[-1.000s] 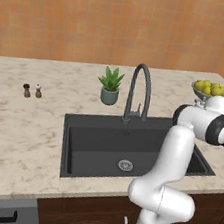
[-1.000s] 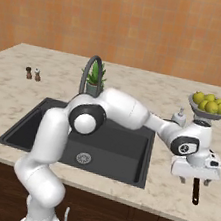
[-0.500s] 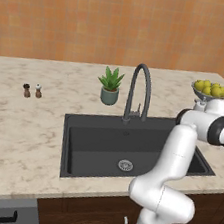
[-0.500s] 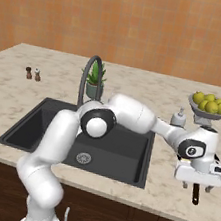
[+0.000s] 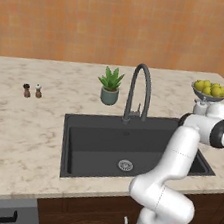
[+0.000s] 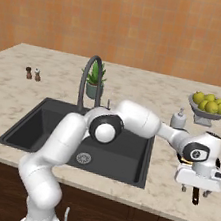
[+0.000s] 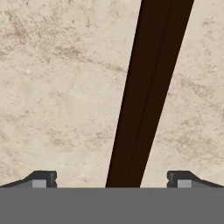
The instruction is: Pick the pan and sponge and place them into the sink. Then turn on the water.
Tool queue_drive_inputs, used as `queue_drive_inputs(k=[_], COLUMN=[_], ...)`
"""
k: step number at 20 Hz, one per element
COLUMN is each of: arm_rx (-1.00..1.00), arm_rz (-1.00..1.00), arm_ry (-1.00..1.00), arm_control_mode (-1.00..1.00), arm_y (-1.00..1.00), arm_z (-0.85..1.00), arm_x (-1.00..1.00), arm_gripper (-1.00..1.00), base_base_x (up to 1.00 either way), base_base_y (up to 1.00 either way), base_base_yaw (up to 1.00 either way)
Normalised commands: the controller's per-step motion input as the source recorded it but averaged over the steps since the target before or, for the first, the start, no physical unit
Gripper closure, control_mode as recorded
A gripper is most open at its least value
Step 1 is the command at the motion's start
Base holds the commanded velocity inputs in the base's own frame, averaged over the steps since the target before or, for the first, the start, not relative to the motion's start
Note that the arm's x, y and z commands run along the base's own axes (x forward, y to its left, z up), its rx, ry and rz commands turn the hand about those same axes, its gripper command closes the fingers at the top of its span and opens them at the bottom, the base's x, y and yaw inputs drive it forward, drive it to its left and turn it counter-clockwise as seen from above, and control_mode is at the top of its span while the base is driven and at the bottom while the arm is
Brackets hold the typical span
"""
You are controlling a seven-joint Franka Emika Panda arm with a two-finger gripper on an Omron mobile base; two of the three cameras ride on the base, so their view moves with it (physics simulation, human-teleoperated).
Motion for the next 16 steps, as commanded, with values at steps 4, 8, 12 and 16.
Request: queue_drive_inputs(k=[4, 8, 12, 16], arm_rx=[0.01, 0.0, 0.0, 0.0], arm_rz=[0.0, 0.01, 0.01, 0.02], arm_ry=[0.0, 0.0, 0.0, -0.01], arm_control_mode=[-1.0, -1.0, -1.0, -1.0], arm_y=[-0.01, -0.01, 0.0, 0.0], arm_z=[0.0, -0.07, -0.41, -0.36], arm_x=[0.07, 0.04, 0.0, 0.0], arm_gripper=[-1.0, -1.0, -1.0, -1.0], base_base_x=[0.0, 0.0, 0.0, 0.0], base_base_y=[0.0, 0.0, 0.0, 0.0], base_base_yaw=[0.0, 0.0, 0.0, 0.0])
